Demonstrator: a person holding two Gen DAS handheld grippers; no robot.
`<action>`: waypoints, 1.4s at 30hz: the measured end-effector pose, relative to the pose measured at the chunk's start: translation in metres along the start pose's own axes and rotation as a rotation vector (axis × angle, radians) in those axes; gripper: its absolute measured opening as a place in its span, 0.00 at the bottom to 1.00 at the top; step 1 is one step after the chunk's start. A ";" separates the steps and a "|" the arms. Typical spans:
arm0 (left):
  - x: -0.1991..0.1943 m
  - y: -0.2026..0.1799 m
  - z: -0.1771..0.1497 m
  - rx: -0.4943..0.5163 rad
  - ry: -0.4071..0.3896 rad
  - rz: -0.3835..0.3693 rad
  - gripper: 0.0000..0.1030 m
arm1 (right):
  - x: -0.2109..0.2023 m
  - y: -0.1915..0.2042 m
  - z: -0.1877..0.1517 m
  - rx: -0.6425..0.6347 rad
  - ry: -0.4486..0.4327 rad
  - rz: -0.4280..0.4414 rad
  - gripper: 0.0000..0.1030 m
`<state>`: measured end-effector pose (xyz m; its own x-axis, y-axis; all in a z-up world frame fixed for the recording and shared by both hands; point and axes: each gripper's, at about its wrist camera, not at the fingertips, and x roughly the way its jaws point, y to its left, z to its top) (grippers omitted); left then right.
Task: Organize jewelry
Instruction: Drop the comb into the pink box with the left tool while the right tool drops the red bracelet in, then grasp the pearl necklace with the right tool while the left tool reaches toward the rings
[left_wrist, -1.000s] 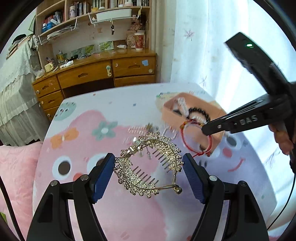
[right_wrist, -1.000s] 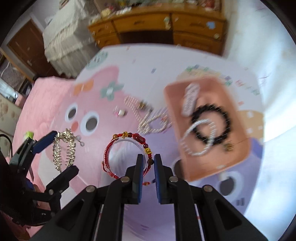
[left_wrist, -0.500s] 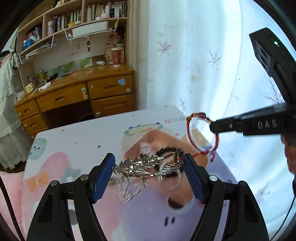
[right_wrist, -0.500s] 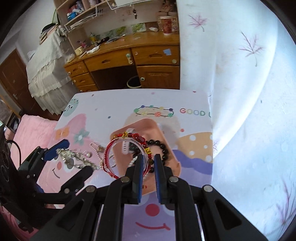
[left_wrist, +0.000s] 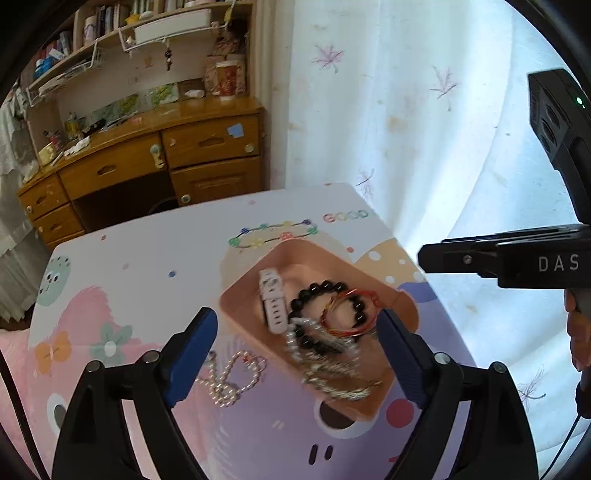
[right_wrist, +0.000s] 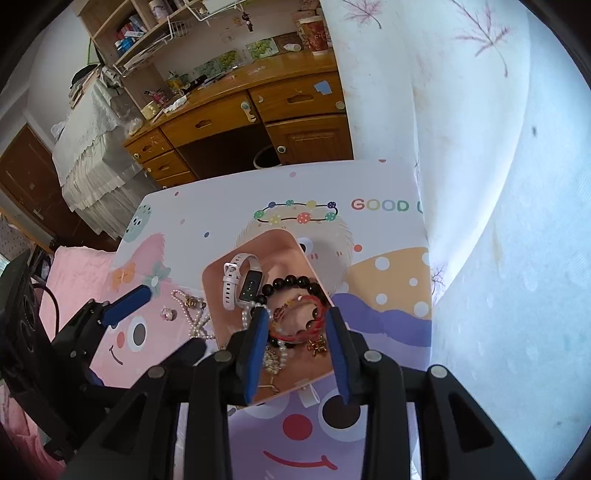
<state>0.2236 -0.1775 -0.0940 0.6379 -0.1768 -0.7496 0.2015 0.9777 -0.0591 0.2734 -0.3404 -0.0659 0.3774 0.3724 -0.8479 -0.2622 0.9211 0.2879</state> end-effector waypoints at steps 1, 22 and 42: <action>0.000 0.003 -0.002 -0.003 0.013 0.008 0.85 | 0.002 -0.001 -0.001 0.008 0.004 0.001 0.32; 0.003 0.111 -0.064 -0.029 0.326 0.040 0.85 | 0.026 0.096 -0.078 -0.075 -0.055 0.073 0.41; 0.053 0.155 -0.063 0.174 0.200 -0.116 0.62 | 0.124 0.174 -0.094 -0.265 -0.170 -0.243 0.41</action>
<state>0.2419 -0.0284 -0.1846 0.4473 -0.2433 -0.8606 0.3999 0.9151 -0.0509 0.1912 -0.1445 -0.1631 0.5921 0.1813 -0.7852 -0.3592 0.9316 -0.0559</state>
